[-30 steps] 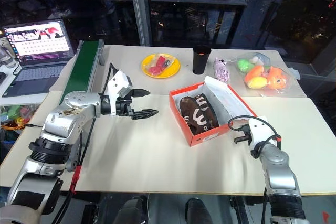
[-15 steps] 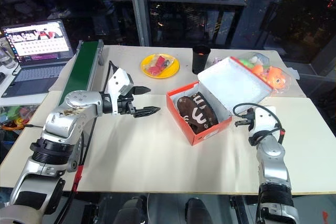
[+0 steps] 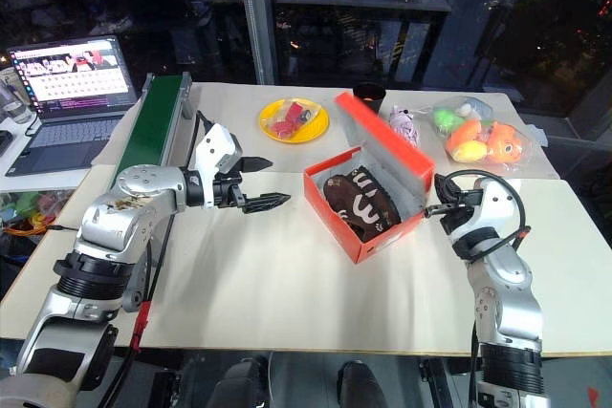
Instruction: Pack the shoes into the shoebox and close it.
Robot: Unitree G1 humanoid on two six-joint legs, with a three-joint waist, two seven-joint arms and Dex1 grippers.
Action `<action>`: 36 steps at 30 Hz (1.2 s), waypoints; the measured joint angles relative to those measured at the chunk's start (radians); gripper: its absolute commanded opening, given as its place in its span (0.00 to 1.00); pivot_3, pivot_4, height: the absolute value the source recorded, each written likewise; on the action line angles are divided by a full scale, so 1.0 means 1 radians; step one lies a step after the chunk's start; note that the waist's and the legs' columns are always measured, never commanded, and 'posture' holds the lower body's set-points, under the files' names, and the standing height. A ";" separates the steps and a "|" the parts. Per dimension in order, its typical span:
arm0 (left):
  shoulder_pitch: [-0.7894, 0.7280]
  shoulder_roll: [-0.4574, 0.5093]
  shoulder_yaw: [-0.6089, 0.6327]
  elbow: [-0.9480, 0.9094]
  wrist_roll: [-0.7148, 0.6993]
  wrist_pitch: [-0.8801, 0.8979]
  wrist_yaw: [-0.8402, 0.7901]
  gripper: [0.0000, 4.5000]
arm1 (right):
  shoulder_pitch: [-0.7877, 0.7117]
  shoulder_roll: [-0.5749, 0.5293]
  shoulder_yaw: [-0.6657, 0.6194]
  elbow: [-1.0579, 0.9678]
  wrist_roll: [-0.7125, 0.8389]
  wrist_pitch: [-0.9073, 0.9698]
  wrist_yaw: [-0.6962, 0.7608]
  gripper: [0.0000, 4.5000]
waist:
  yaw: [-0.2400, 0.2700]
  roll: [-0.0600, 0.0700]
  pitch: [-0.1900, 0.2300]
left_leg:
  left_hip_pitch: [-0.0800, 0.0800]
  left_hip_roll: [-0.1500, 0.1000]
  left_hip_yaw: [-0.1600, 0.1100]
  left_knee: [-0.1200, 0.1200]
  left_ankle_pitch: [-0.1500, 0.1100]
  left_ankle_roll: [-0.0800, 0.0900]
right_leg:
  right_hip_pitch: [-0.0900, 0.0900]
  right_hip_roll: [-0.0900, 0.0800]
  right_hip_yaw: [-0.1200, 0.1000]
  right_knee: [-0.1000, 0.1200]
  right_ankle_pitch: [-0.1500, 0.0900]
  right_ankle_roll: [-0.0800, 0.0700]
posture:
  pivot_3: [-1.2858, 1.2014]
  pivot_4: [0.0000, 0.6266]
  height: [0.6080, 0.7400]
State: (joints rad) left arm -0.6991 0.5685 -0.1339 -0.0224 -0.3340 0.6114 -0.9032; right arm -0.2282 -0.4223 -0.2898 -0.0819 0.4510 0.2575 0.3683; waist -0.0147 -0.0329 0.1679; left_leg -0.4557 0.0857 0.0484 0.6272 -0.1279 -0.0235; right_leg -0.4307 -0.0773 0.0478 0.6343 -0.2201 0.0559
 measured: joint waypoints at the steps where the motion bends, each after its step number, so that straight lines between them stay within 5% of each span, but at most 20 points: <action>1: 0.000 0.000 0.002 0.000 0.000 0.000 0.001 1.00 | 0.000 -0.012 0.009 -0.020 0.007 0.038 0.009 0.00 | -0.001 0.000 0.000 | 0.000 0.000 0.000 0.000 0.000 0.000 | 0.000 0.000 0.000 0.000 0.000 0.000 | 0.52 0.24 0.97; 12: 0.049 -0.022 0.032 0.007 -0.004 0.000 0.032 1.00 | -0.040 -0.100 0.314 -0.043 -0.127 0.210 0.138 0.00 | 0.003 0.000 0.000 | 0.000 0.000 0.000 0.000 0.000 0.000 | 0.000 0.000 0.000 -0.001 0.000 0.000 | 0.52 0.24 0.97; 20: 0.117 -0.041 0.041 -0.038 -0.022 -0.001 0.048 1.00 | -0.044 -0.128 0.315 -0.047 -0.174 0.233 0.159 0.56 | 0.003 0.000 0.000 | 0.001 0.000 -0.001 0.001 0.000 0.000 | 0.004 0.000 -0.001 -0.003 0.000 0.000 | 0.52 0.24 0.97; 26: 0.176 -0.063 0.058 -0.048 -0.021 -0.081 0.067 1.00 | 0.007 -0.126 0.154 -0.179 -0.079 0.321 0.128 0.98 | 0.005 0.000 0.000 | 0.001 0.000 -0.001 0.001 0.000 0.000 | 0.004 0.000 -0.001 -0.003 0.000 -0.001 | 0.52 0.24 0.97; 36: 0.332 -0.166 0.068 -0.111 0.016 -0.197 0.186 1.00 | 0.251 -0.069 -0.086 -0.263 -0.101 0.282 -0.014 0.98 | 0.012 0.001 -0.001 | 0.003 0.000 -0.001 0.001 0.000 0.000 | 0.006 0.000 -0.001 -0.004 -0.002 -0.004 | 0.52 0.24 0.97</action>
State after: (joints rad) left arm -0.3674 0.4028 -0.0655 -0.1336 -0.3183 0.4147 -0.7168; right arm 0.0229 -0.4917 -0.3755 -0.3448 0.3502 0.5394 0.3547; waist -0.0027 -0.0322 0.1674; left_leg -0.4527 0.0856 0.0475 0.6278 -0.1281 -0.0235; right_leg -0.4247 -0.0777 0.0466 0.6303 -0.2221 0.0522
